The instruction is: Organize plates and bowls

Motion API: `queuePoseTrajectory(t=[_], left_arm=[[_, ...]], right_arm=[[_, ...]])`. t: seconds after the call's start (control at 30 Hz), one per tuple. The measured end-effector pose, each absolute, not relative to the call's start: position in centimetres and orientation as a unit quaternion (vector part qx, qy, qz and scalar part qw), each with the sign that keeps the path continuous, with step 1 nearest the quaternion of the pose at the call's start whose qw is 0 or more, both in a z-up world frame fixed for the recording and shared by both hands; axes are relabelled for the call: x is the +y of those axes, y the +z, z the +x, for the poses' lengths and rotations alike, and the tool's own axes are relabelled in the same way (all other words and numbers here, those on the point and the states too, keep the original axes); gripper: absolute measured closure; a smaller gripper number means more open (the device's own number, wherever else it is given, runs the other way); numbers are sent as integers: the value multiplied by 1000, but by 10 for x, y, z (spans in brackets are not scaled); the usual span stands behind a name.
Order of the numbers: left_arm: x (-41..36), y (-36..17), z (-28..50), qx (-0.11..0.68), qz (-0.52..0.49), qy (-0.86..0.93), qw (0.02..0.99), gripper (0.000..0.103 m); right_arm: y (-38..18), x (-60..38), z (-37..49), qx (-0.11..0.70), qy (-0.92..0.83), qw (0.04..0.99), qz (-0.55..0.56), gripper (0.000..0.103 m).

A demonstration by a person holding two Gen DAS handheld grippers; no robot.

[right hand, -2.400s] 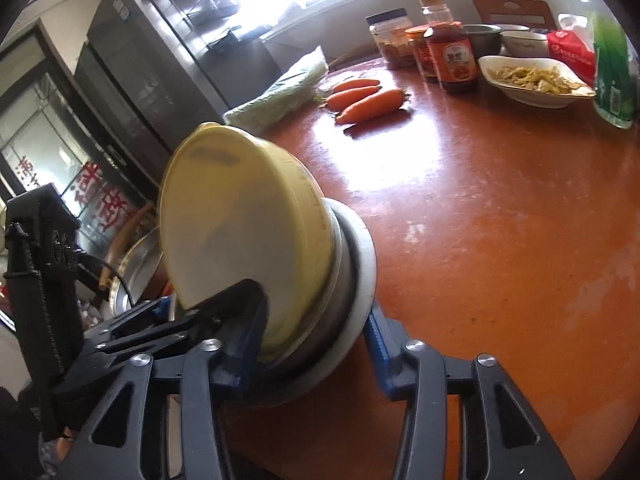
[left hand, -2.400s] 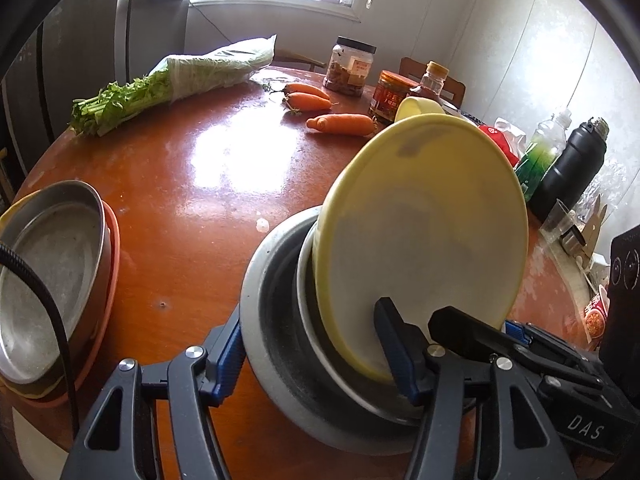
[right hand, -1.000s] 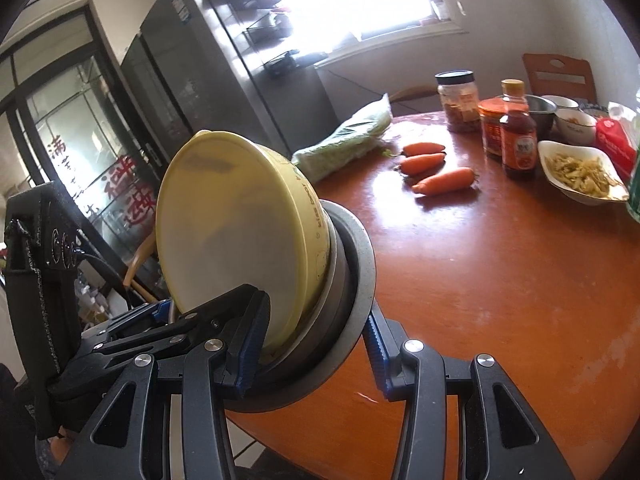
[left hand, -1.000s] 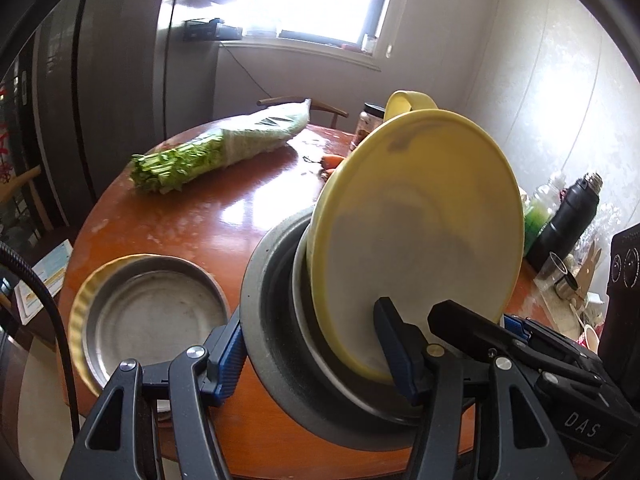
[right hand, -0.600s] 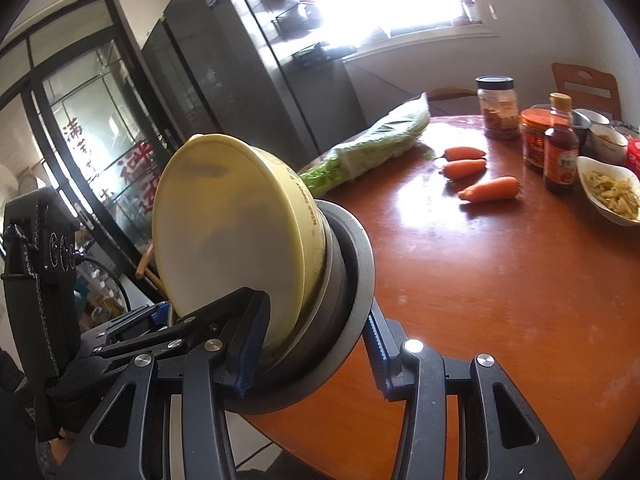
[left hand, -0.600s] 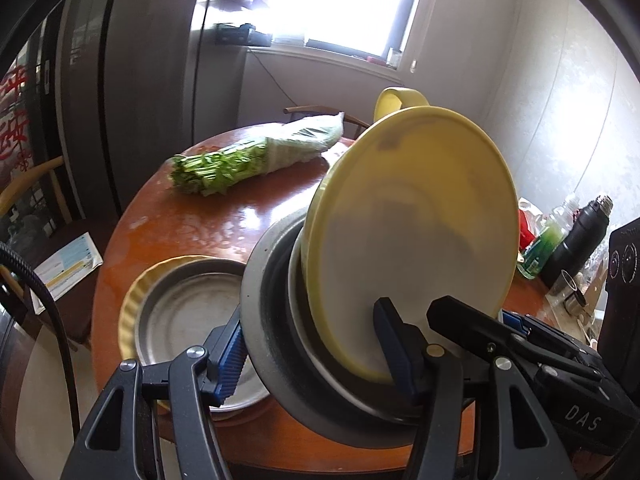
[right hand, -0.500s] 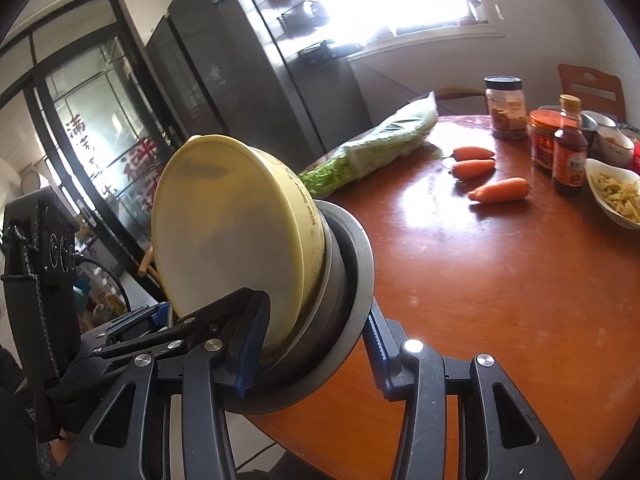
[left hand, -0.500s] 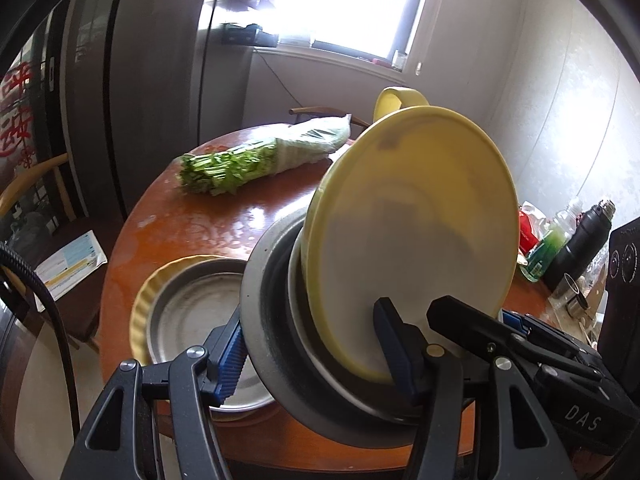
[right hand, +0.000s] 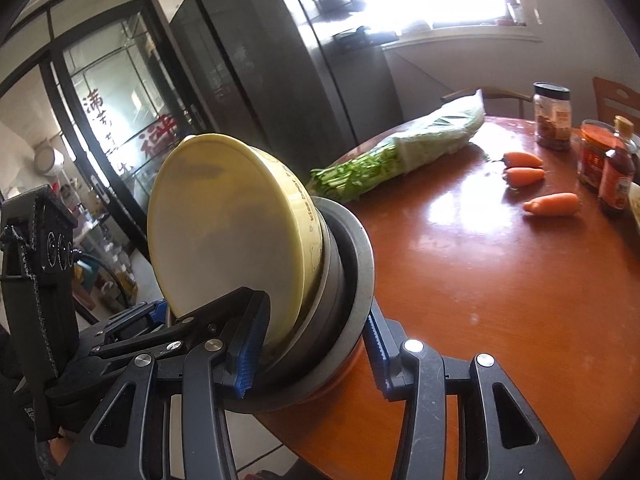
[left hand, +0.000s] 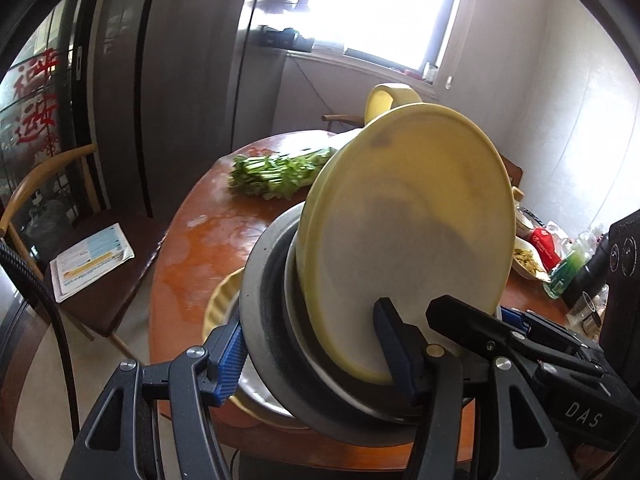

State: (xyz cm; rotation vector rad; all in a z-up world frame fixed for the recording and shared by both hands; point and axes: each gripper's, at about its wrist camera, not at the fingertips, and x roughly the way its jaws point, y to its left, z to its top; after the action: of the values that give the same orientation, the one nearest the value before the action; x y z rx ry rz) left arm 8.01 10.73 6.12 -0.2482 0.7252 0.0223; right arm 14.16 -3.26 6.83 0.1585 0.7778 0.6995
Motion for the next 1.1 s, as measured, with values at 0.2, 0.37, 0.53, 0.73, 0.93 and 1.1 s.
queuePoseTrajectory(t=[0.2, 0.37, 0.53, 0.73, 0.93, 1.1], left_arm=[[123, 44, 85, 370, -127, 21, 920, 43], [129, 30, 91, 380, -131, 21, 915, 43], [131, 21, 94, 388, -131, 21, 912, 43], [132, 14, 95, 391, -132, 21, 911, 43], [131, 12, 95, 390, -132, 24, 911, 44], [134, 8, 98, 394, -137, 26, 908, 44]], right_arm=[[53, -16, 146, 389, 338, 853, 77, 55], [41, -10, 150, 400, 335, 849, 76, 55], [31, -9, 151, 410, 333, 846, 79, 55], [27, -7, 153, 413, 330, 845, 77, 55], [24, -5, 155, 416, 330, 844, 74, 55], [21, -1, 158, 416, 329, 845, 73, 55]])
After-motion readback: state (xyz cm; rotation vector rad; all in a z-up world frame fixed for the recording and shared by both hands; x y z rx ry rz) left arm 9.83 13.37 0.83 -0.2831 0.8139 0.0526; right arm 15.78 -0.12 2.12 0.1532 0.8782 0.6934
